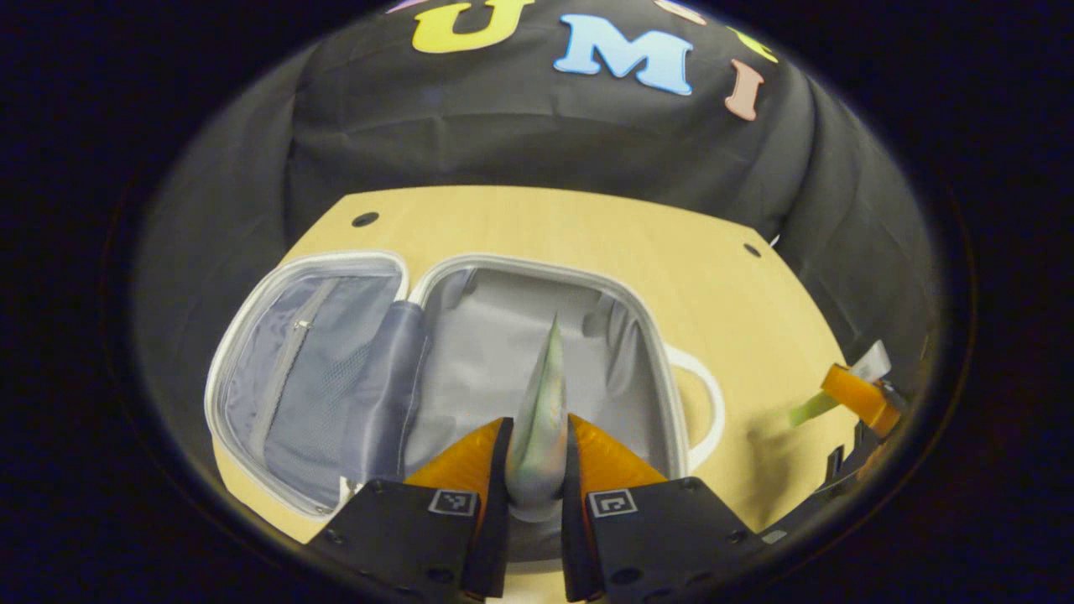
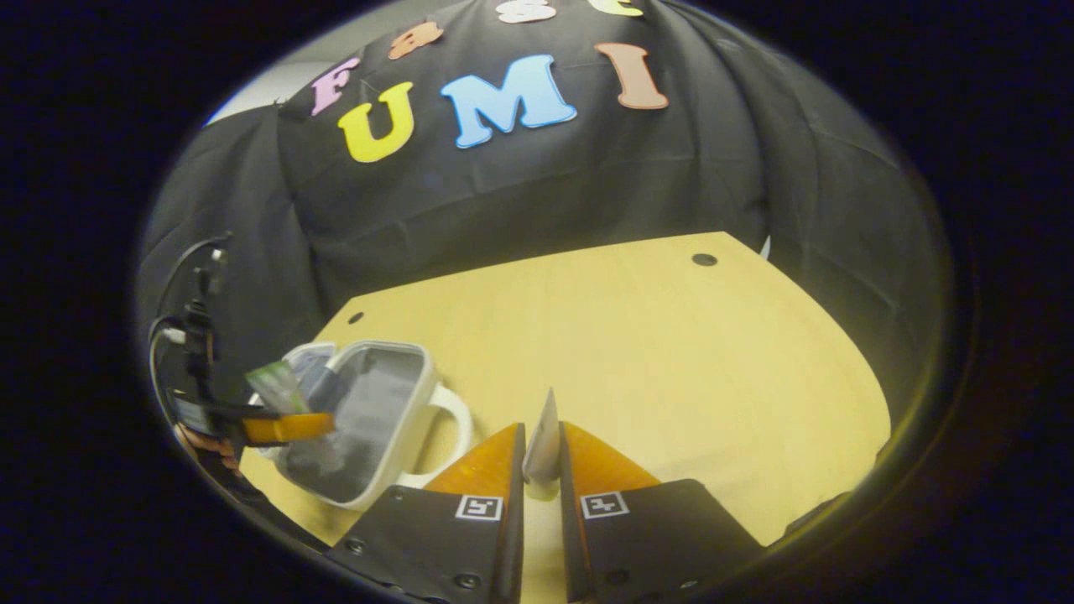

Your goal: First open the suitcase, pack the skin care products into it, and then close the suitcase.

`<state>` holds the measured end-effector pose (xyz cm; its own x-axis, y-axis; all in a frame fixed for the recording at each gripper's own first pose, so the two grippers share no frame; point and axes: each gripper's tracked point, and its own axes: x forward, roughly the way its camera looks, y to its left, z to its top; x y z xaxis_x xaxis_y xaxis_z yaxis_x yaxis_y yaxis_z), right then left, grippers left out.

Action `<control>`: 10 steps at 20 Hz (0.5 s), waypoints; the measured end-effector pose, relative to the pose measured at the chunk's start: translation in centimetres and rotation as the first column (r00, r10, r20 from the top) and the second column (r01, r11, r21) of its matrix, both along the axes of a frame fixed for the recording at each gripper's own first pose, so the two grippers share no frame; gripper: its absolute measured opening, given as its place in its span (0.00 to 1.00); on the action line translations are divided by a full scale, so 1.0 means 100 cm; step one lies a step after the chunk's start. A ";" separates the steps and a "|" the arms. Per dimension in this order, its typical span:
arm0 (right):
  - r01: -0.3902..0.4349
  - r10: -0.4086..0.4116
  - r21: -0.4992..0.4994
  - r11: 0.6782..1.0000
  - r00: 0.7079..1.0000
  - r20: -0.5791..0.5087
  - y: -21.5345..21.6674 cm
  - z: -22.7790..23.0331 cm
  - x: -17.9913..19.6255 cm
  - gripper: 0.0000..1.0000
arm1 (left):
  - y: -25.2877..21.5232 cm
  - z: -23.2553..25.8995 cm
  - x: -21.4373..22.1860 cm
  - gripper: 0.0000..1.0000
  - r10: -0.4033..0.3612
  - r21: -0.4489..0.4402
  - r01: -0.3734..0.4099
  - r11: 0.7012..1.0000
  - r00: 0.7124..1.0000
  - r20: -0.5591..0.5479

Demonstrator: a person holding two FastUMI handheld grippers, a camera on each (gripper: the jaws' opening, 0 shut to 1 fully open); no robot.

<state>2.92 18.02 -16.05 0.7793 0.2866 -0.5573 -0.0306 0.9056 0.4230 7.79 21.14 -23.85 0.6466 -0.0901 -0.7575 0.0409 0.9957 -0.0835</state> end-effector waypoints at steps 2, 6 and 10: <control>-0.045 0.044 0.038 0.998 0.999 0.014 0.038 0.022 -0.007 0.19 | 0.010 -0.013 0.004 0.37 -0.026 0.013 0.026 1.000 0.999 -0.025; -0.150 0.149 0.091 0.984 0.989 0.016 0.105 0.043 -0.011 0.19 | 0.017 -0.016 0.012 0.42 -0.061 0.026 0.062 0.998 0.998 -0.026; -0.240 0.243 0.114 0.964 0.970 -0.019 0.152 0.037 -0.010 0.19 | 0.023 0.023 0.025 0.77 -0.080 0.038 0.076 0.996 0.991 0.105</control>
<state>1.92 33.26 -12.33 0.6613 0.5251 -0.5358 -0.2272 0.8208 0.5240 10.27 23.40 -21.51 0.7158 -0.1190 -0.6880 0.1257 0.9912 -0.0408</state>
